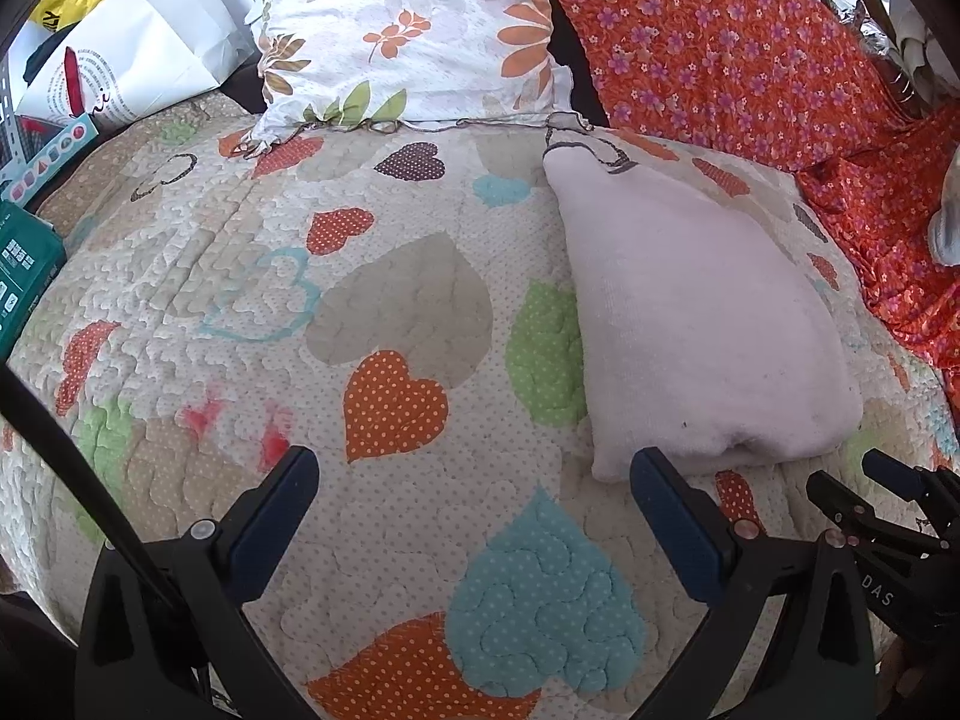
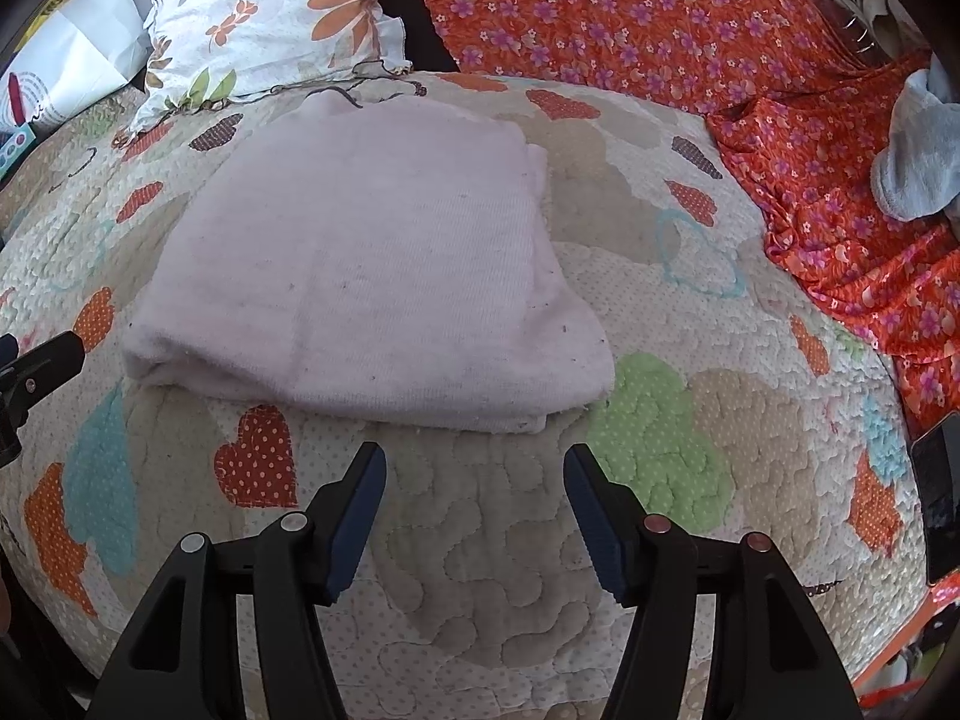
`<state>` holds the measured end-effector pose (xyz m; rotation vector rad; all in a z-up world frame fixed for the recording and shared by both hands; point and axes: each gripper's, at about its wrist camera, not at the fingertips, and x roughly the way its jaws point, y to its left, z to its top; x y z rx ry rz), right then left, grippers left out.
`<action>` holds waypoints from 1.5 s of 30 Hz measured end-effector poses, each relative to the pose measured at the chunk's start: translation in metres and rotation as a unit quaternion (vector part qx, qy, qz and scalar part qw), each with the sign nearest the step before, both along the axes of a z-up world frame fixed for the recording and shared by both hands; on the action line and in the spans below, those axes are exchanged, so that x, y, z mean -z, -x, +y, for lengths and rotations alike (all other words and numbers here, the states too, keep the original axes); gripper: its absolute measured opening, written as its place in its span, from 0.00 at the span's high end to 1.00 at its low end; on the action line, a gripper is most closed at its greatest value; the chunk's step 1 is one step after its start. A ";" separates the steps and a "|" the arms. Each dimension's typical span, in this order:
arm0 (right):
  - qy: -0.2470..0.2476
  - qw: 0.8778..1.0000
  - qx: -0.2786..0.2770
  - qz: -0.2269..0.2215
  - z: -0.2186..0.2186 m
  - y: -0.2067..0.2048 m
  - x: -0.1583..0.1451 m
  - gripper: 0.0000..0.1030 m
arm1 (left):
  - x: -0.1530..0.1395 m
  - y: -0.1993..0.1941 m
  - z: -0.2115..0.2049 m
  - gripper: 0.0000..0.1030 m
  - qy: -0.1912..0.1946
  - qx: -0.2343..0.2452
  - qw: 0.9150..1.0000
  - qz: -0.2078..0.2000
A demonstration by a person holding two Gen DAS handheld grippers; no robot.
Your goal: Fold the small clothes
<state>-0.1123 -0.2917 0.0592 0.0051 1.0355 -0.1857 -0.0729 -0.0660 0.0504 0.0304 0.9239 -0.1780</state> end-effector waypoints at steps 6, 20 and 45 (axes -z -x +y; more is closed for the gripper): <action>0.003 1.000 -0.001 0.001 0.000 0.000 0.001 0.35 | 0.000 0.001 -0.001 0.00 0.000 0.000 1.000 0.000; 0.002 1.000 -0.001 0.005 -0.002 -0.001 0.003 0.35 | 0.003 0.003 -0.004 0.00 -0.005 0.006 1.000 0.003; 0.006 1.000 -0.005 0.010 -0.003 -0.003 0.007 0.34 | 0.003 0.004 -0.006 0.00 -0.002 0.009 1.000 0.005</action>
